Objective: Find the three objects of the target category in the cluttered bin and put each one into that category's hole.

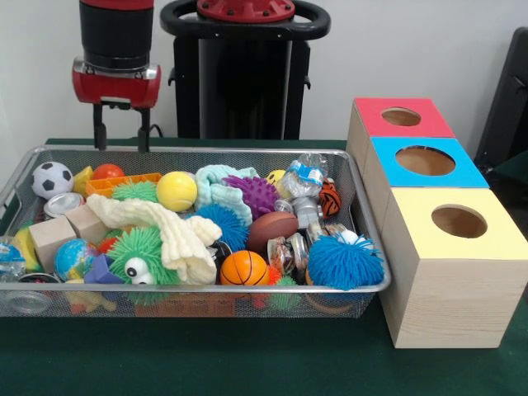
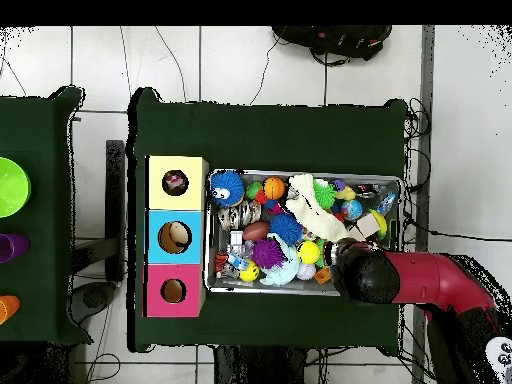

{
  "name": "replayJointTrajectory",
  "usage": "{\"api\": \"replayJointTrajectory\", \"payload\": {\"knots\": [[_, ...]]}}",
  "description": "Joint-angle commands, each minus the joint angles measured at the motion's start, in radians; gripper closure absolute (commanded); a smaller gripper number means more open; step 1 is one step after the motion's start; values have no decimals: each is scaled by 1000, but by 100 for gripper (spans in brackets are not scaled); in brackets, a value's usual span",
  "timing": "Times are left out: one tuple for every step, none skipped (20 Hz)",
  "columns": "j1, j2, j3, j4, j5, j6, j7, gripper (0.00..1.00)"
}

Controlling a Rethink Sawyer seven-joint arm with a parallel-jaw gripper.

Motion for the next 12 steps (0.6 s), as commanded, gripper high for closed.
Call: {"api": "replayJointTrajectory", "payload": {"knots": [[35,94,42,18,-88,-59,-59,0],[41,105,37,16,-91,-74,-47,0],[52,115,32,15,-93,-87,-31,0],[60,123,27,12,-94,-98,-20,0],[71,132,21,11,-93,-108,-5,0],[79,142,16,5,-95,-117,5,0],[89,148,11,3,-95,-124,16,0],[92,153,9,0,-93,-128,20,0],[100,157,5,-4,-93,-133,26,0],[98,160,6,-9,-91,-135,23,0],[96,163,6,-14,-90,-138,19,0],[94,167,7,-18,-89,-140,16,0]]}}
